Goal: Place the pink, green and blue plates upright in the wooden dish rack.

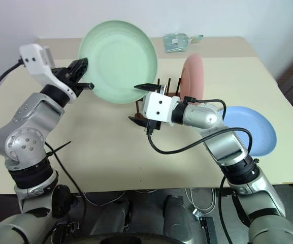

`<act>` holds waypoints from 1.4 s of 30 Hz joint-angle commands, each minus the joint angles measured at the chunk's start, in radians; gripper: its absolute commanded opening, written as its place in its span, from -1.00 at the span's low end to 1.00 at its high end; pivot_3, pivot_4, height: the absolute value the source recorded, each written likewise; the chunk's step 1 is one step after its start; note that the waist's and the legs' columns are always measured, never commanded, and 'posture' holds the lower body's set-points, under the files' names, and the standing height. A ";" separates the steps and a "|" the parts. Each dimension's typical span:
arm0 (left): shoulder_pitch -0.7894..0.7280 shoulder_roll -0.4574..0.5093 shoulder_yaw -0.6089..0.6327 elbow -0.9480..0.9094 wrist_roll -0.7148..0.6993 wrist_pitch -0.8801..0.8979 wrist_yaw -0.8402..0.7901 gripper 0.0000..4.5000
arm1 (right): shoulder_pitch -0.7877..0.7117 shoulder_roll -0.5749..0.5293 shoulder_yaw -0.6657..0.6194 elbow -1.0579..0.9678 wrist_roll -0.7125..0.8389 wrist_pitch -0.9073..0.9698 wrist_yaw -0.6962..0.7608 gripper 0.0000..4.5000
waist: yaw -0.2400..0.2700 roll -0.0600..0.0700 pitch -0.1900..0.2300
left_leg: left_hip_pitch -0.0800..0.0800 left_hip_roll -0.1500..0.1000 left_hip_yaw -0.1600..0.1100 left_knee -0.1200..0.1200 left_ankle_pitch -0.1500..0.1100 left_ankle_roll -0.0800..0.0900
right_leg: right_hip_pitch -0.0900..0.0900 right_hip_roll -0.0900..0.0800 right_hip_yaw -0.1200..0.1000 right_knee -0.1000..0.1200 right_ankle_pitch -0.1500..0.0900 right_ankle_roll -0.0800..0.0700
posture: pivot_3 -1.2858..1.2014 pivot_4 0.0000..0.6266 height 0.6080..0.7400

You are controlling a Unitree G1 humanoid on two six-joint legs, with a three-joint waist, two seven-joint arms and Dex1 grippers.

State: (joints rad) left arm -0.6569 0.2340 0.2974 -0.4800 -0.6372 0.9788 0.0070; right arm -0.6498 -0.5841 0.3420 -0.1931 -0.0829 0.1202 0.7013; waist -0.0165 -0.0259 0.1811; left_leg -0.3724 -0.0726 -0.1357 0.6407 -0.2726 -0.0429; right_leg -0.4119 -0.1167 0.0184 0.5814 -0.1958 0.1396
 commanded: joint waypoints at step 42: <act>0.523 0.351 -0.378 -0.106 0.071 -0.334 -0.661 -0.37 | 0.052 0.175 -0.638 -0.147 1.175 0.764 -0.442 -1.00 | 0.004 0.004 0.001 | 0.000 0.001 0.001 -0.008 0.001 0.000 | -0.003 0.001 0.002 -0.002 -0.001 -0.007 | 0.03 -0.52 1.00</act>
State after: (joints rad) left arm -0.1285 0.5856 -0.0840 -0.5416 -0.5549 0.6489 -0.6478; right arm -0.5919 -0.3967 -0.2972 -0.3385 1.1010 0.8896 0.2612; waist -0.0120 -0.0220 0.1823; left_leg -0.3722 -0.0713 -0.1349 0.6327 -0.2715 -0.0430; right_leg -0.4149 -0.1161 0.0206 0.5793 -0.1965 0.1330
